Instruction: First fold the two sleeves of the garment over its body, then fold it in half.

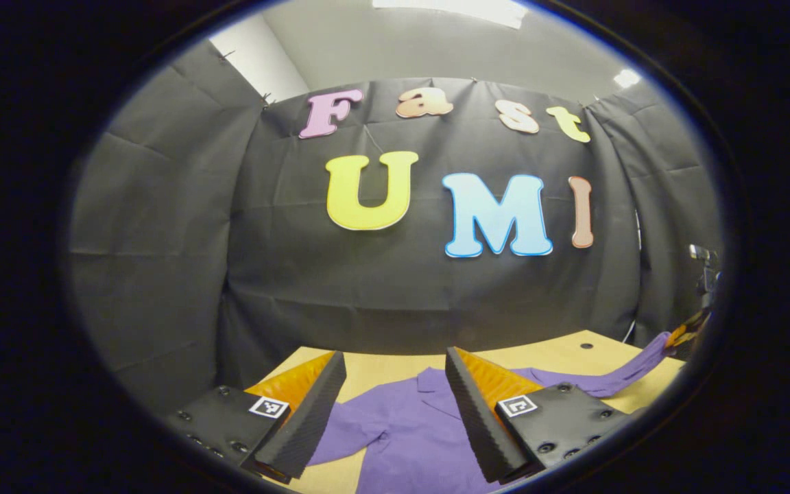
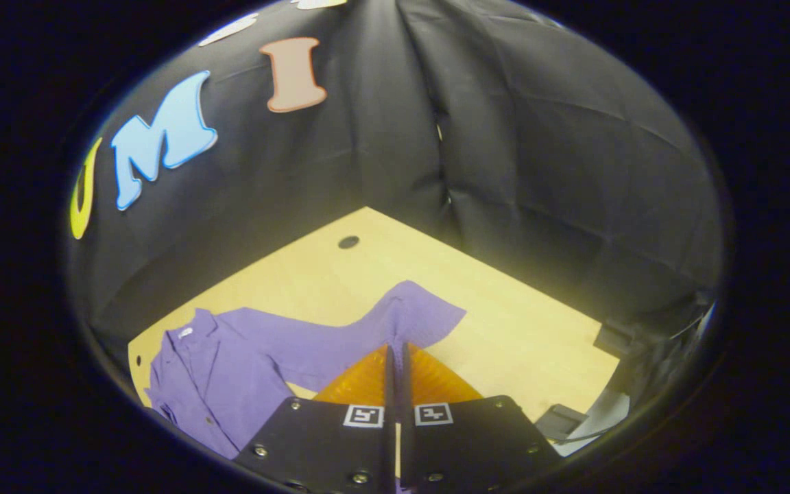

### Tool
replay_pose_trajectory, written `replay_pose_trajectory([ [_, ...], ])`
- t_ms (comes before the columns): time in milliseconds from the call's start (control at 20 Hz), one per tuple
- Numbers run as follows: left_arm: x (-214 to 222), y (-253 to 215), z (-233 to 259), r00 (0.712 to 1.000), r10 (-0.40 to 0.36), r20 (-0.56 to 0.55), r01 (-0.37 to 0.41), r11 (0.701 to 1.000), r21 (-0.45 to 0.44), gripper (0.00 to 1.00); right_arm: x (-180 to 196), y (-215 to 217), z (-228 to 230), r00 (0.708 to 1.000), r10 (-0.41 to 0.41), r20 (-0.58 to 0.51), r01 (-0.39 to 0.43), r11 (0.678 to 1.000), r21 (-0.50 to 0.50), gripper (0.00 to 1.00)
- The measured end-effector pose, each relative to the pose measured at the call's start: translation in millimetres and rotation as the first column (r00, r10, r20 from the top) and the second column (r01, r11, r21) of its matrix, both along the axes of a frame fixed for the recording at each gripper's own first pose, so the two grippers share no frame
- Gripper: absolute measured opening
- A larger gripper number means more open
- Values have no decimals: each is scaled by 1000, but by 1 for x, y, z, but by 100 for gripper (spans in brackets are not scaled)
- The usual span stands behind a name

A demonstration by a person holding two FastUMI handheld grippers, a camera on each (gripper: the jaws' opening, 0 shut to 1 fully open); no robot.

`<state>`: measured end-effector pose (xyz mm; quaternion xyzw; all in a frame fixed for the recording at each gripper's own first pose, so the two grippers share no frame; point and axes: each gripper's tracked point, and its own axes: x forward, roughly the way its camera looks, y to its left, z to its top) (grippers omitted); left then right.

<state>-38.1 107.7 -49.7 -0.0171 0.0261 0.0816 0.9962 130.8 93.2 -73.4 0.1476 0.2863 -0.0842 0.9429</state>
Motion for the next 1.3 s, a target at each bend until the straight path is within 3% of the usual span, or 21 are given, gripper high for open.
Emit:
replay_pose_trajectory([
  [250,-1,12,0,1000,12,22,-12,1000,-15,97,18,62,59,984,145,105,-134,986,-100,2],
  [300,-2,14,0,1000,15,24,-15,1000,-19,92,23,75,67,978,174,119,-159,979,-125,2],
  [400,-6,19,-1,999,28,26,-27,999,-26,92,32,104,79,963,231,140,-208,964,-164,2],
  [850,-37,54,-7,994,113,5,-113,993,-23,97,64,224,108,881,429,199,-392,898,-200,2],
  [1100,-53,71,-8,988,156,-8,-156,988,0,92,65,298,93,823,539,178,-503,838,-209,2],
  [1300,-60,71,-9,987,157,-15,-157,988,9,92,57,355,64,760,639,120,-597,759,-260,2],
])
